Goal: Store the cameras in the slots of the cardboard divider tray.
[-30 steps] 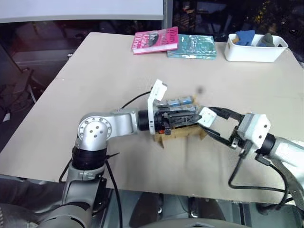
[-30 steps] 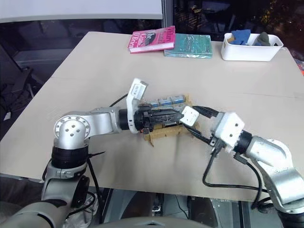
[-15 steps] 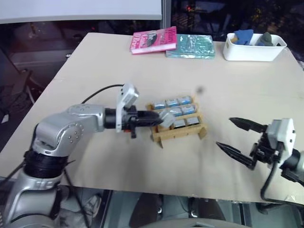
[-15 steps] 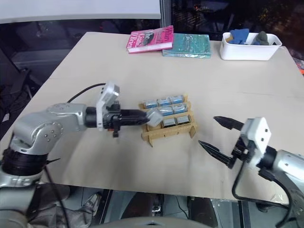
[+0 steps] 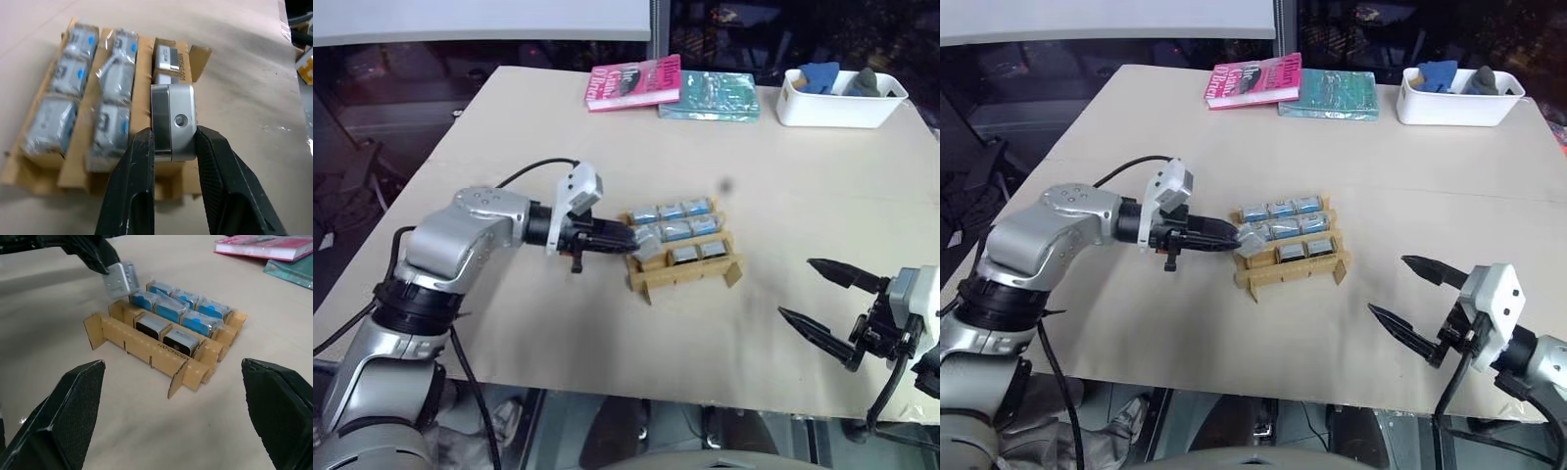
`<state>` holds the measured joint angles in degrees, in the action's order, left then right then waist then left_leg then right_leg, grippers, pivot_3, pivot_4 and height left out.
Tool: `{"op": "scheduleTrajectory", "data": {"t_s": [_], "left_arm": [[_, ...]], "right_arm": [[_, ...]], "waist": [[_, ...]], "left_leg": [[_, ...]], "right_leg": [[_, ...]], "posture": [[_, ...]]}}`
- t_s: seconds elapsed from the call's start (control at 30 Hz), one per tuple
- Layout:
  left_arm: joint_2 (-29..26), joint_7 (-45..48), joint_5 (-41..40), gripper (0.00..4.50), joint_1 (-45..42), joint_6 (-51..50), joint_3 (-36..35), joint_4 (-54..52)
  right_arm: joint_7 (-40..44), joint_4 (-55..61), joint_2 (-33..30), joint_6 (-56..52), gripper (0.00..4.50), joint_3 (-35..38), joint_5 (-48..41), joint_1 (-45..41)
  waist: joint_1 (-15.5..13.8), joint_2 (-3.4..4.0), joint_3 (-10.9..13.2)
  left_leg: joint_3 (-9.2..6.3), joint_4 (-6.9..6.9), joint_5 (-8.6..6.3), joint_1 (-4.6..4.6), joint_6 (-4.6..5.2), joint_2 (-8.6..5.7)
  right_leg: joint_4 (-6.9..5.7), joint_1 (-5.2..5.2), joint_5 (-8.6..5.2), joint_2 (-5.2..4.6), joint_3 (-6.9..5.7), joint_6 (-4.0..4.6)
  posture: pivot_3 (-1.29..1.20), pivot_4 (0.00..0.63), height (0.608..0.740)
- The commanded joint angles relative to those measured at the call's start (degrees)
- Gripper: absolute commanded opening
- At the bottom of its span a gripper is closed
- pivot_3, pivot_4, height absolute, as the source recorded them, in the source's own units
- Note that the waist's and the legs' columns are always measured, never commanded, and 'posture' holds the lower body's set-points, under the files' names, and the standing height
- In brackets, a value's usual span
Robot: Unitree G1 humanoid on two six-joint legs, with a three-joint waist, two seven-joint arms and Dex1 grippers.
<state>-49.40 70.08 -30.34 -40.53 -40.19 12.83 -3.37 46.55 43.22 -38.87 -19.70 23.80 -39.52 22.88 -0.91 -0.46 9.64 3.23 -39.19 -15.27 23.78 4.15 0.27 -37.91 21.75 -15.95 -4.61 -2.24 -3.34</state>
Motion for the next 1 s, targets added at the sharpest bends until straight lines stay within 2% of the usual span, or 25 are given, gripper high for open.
{"op": "scheduleTrajectory", "data": {"t_s": [0.03,0.13,0.53,1.0], "left_arm": [[1.36,3.29,2.71,0.63,-3.17,2.29,1.83,1.16],[2.73,5.13,4.56,0.63,-4.60,3.02,3.42,2.26],[2.24,8.97,15.09,0.63,-5.89,7.67,8.15,6.40],[3.75,8.67,18.11,0.63,-6.78,5.74,8.62,5.74]], "right_arm": [[-1.15,2.79,0.97,1.44,4.45,-1.00,1.00,0.55],[-1.37,3.54,1.77,1.88,4.45,-1.51,1.59,1.64],[0.38,5.76,2.86,5.88,4.45,1.22,-0.12,5.59],[1.98,5.47,1.52,6.04,4.45,0.86,-3.72,2.23]], "waist": [[0.01,0.00,0.00],[-0.06,0.00,0.00],[0.12,0.00,0.00],[0.13,0.00,-0.01]], "left_leg": [[0.00,0.00,0.00,0.00,0.00,0.00],[0.00,-0.01,0.00,0.01,0.00,0.00],[0.01,-0.03,0.00,-0.01,0.00,0.02],[0.02,-0.08,0.00,-0.04,0.01,0.07]], "right_leg": [[-0.01,0.00,0.00,0.00,0.01,0.00],[-0.01,0.01,0.00,0.02,0.00,0.00],[-0.04,0.03,0.00,0.04,0.04,-0.01],[-0.11,0.03,0.00,0.08,0.07,0.00]], "posture": [[0.00,0.150,0.740],[0.00,0.150,0.740],[0.00,0.150,0.740],[0.00,0.150,0.740]]}}
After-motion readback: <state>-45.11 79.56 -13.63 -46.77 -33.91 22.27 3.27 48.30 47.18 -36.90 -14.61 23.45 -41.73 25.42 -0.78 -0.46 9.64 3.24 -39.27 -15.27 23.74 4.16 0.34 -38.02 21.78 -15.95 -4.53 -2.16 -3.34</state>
